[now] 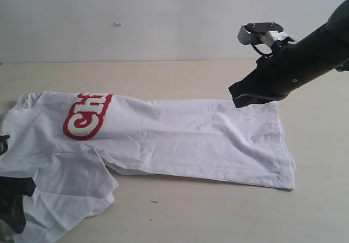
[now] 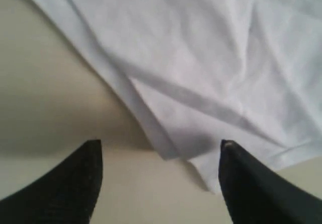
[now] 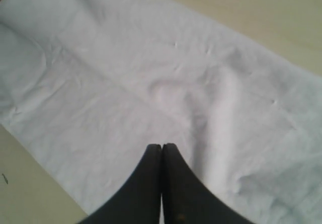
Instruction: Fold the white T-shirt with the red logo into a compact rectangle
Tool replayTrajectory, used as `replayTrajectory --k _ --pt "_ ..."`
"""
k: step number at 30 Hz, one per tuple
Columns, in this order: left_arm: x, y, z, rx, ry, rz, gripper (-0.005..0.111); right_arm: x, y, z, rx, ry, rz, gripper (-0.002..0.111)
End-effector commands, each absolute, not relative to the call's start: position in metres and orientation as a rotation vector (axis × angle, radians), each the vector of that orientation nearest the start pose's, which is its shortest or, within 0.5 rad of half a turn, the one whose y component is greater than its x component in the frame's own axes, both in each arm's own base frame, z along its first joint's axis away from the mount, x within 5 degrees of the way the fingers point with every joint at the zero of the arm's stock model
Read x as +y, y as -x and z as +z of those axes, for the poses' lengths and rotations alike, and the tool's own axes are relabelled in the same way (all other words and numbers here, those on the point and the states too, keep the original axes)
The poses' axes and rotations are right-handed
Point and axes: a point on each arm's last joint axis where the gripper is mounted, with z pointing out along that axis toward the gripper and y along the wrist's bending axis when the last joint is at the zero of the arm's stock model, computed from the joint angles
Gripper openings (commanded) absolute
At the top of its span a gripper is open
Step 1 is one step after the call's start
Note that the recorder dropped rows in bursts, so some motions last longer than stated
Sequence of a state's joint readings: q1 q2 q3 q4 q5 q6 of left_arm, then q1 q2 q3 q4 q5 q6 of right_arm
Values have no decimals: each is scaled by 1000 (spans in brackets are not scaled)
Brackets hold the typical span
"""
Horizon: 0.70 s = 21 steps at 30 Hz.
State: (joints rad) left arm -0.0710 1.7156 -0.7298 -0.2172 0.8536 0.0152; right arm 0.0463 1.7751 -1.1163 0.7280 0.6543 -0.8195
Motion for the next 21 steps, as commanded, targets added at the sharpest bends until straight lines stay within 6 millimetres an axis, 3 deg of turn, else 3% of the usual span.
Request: replayTrajectory --k 1,8,12,15,16,18,21 --pt "-33 -237 123 3302 191 -271 64 54 -352 203 2547 469 504 0" --pt "-35 -238 101 3358 233 -299 64 54 -352 203 2550 469 508 0" --pt "-45 -240 93 3351 153 -491 60 54 -352 203 2550 469 508 0" --pt "-50 -242 90 3318 90 -594 42 54 -352 203 2550 469 508 0" --pt "-51 -243 89 3311 59 -610 26 55 -352 203 2551 470 510 0" --pt "-50 -242 89 3314 15 -597 4 55 -351 203 2555 473 515 0" --pt "-51 -241 90 3312 -61 -644 0 55 -351 203 2555 473 515 0"
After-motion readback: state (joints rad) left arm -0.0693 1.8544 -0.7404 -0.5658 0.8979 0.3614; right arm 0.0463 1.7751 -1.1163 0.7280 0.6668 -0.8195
